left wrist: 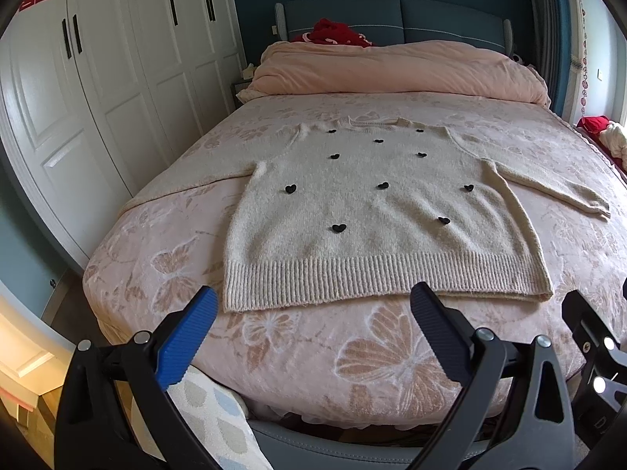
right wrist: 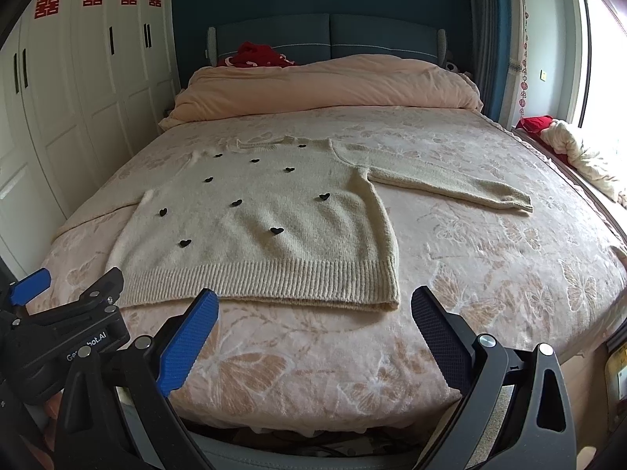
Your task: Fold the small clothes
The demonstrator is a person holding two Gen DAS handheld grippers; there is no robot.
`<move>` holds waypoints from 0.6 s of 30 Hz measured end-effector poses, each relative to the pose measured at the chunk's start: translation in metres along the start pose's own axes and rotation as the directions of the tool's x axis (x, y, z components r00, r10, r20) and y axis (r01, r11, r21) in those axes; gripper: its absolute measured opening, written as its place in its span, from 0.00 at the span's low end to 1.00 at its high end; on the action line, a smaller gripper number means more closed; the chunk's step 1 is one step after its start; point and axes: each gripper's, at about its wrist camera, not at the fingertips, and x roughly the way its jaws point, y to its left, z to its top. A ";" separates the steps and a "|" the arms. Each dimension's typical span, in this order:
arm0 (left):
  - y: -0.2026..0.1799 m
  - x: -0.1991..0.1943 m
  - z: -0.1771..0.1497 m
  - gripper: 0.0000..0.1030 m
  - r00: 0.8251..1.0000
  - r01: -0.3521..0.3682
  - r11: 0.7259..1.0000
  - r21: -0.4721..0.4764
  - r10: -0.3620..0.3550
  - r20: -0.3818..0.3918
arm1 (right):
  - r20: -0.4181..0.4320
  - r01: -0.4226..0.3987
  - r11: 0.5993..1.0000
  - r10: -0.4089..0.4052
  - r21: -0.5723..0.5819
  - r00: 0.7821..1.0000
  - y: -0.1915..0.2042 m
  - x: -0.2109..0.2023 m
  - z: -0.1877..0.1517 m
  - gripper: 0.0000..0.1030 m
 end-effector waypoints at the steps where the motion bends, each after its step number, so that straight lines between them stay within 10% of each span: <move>1: 0.000 0.000 0.000 0.94 1.000 -0.001 1.000 -0.002 0.001 -0.001 | 0.000 0.001 1.000 -0.001 0.000 1.000 0.000 0.000 0.000 0.95; 18: -0.003 0.016 -0.001 0.94 0.999 -0.010 1.000 -0.001 0.010 -0.033 | -0.034 -0.004 1.000 0.004 0.007 0.999 -0.003 0.014 -0.005 0.95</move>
